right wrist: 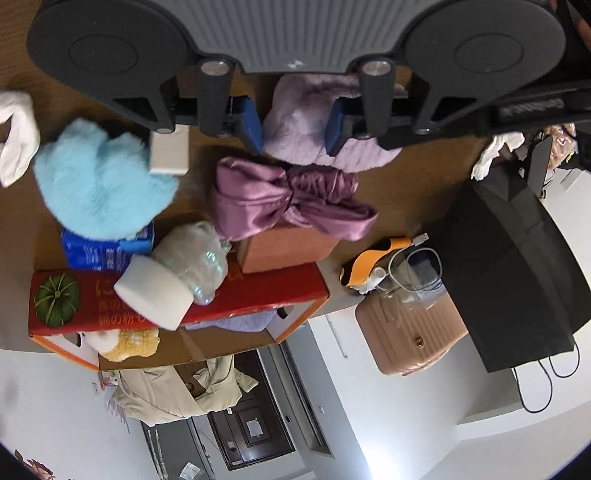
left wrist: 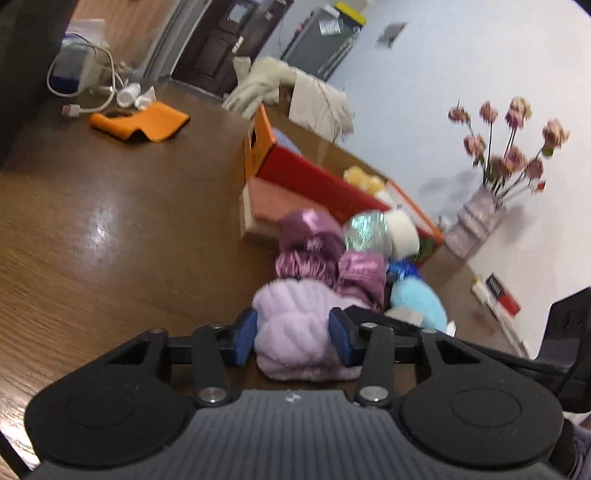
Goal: Organize soft objects
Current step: 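Grasp the fluffy lilac hair band with the right gripper, then carry the lilac hair band into the red box and release it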
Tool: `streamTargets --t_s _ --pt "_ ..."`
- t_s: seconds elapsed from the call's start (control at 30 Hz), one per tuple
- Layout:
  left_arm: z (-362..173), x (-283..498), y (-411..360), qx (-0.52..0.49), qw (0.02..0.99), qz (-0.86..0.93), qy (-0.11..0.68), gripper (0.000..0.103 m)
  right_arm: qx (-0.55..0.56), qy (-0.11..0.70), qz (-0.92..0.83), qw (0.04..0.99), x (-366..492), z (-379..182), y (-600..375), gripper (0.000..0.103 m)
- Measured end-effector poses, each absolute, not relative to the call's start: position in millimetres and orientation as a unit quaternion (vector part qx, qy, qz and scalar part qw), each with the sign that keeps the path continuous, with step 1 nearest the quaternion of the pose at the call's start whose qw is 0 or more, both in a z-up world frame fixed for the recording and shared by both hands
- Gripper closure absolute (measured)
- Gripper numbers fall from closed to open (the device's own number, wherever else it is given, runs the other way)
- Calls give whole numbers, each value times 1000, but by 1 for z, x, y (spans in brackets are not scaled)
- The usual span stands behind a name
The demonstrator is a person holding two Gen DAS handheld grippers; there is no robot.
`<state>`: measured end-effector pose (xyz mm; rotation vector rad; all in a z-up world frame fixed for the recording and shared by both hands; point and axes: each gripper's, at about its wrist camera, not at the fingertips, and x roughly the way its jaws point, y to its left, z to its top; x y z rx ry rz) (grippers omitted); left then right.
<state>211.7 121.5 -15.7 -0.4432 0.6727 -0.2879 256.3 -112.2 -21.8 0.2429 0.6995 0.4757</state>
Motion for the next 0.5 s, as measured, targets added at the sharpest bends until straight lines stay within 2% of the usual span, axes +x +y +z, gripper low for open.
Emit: streamTargets --t_s 0.27,0.5 --pt "-15 206 121 -196 912 -152 327 74 124 328 232 907 238 -25 -113 86" --pt "26 183 98 -176 929 -178 273 76 120 276 247 921 211 5 -129 88"
